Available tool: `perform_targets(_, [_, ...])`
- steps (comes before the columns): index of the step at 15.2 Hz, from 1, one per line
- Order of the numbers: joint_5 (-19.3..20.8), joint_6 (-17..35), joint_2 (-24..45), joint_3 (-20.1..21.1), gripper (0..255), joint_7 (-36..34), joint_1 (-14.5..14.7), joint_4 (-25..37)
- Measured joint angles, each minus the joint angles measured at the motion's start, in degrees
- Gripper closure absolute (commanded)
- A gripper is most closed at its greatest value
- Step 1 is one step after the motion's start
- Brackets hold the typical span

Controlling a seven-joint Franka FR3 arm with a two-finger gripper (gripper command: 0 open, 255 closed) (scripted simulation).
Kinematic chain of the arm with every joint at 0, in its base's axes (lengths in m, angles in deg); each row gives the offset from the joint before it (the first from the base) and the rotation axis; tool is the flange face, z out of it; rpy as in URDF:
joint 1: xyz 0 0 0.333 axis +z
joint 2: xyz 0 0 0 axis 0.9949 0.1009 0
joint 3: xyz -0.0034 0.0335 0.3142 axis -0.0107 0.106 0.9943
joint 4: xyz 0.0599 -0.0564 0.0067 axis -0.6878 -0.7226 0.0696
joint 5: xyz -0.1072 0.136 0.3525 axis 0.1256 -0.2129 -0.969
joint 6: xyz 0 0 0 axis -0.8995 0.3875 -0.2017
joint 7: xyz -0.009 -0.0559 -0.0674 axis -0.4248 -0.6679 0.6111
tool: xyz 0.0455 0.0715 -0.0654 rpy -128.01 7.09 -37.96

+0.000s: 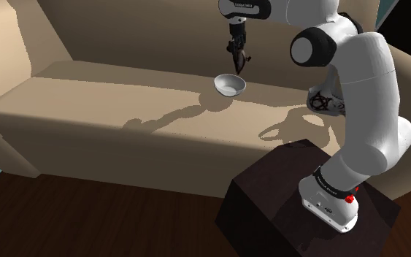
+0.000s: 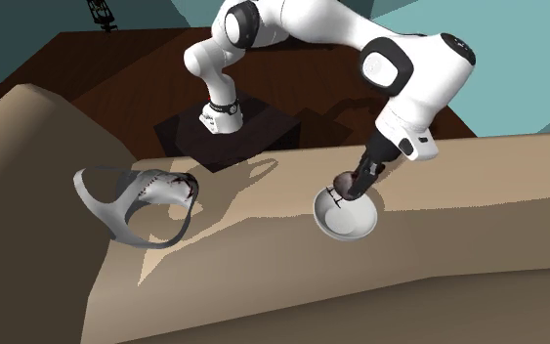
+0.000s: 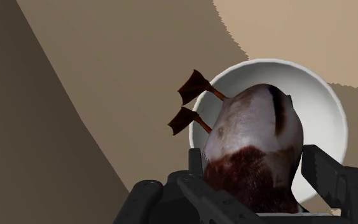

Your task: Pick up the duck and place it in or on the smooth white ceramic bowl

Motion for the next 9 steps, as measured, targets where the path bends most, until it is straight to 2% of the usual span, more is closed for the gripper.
perform_targets(1, [-0.14,-0.67,1.29,0.16,255,-0.43,0.28,1.87])
perform_targets(9, [-0.12,4.79,1.47,0.38,255,-1.9,0.9,-3.71])
